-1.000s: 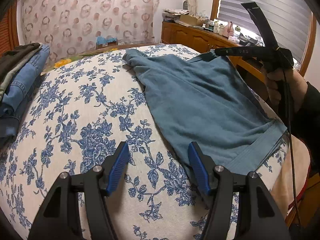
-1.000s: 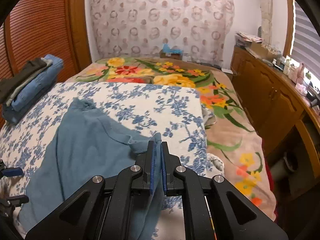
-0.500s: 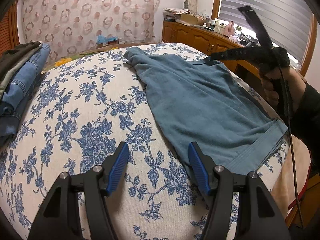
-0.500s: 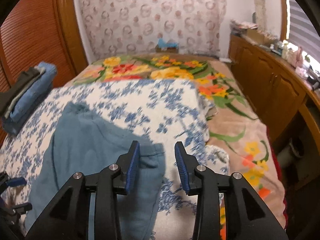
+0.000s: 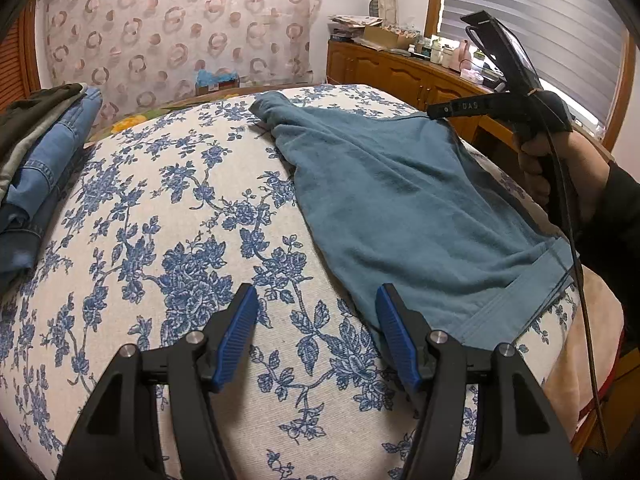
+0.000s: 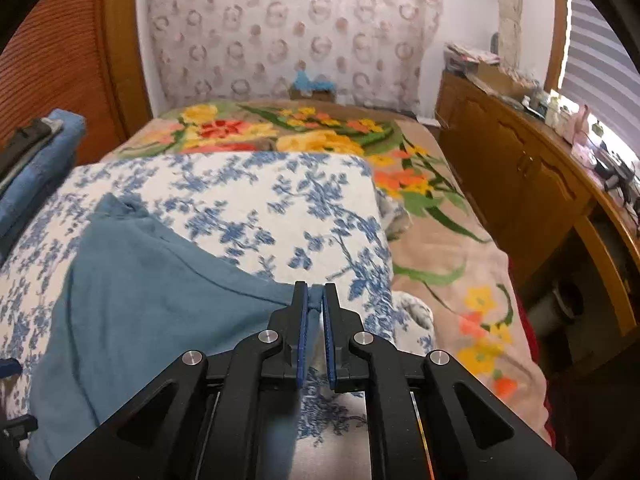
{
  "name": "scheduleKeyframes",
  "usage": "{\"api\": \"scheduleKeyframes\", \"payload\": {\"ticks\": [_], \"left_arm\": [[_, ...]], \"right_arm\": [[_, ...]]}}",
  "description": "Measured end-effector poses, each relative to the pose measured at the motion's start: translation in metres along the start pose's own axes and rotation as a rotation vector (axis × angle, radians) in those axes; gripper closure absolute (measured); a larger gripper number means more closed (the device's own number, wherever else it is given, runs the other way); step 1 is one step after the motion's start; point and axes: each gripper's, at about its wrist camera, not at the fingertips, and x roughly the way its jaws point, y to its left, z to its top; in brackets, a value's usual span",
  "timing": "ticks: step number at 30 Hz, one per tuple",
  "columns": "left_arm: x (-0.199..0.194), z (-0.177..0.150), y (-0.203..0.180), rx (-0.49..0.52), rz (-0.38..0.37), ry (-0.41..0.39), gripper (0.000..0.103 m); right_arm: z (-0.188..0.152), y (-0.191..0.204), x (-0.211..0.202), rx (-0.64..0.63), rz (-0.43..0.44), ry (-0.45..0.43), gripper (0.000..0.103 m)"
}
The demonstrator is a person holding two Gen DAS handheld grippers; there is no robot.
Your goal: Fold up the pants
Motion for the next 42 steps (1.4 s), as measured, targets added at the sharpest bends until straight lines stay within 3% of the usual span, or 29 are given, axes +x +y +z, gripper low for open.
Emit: {"api": "scheduleKeyframes", "payload": {"ticks": [1,6,11,19,25,28,36,42], "left_arm": [[0.000,0.000,0.000,-0.001,-0.001,0.001,0.041],[0.000,0.000,-0.001,-0.002,0.000,0.001,0.041],[0.000,0.000,0.000,-0.001,0.001,0.001,0.041],[0.000,0.000,-0.001,-0.002,0.001,0.001,0.041],[-0.002,-0.001,0.002,-0.010,0.007,0.000,0.041],[-0.002,-0.002,0.002,-0.007,0.011,0.001,0.041],[-0.002,-0.002,0.001,-0.006,0.011,0.001,0.041],[-0.009,-0.002,0.000,0.010,0.035,-0.015,0.041]], "right_arm": [[-0.001,-0.001,-0.002,0.005,0.002,-0.002,0.082],[-0.010,-0.005,-0.025,0.015,0.031,-0.028,0.075],[-0.040,0.015,-0.060,-0.054,0.104,-0.046,0.057],[-0.096,0.065,-0.089,-0.144,0.193,-0.032,0.053],[-0.120,0.086,-0.092,-0.169,0.180,-0.027,0.052],[-0.124,0.088,-0.085,-0.161,0.184,-0.002,0.052],[-0.134,0.088,-0.090,-0.128,0.157,-0.033,0.045],[-0.142,0.075,-0.109,-0.071,0.189,-0.050,0.045]]}}
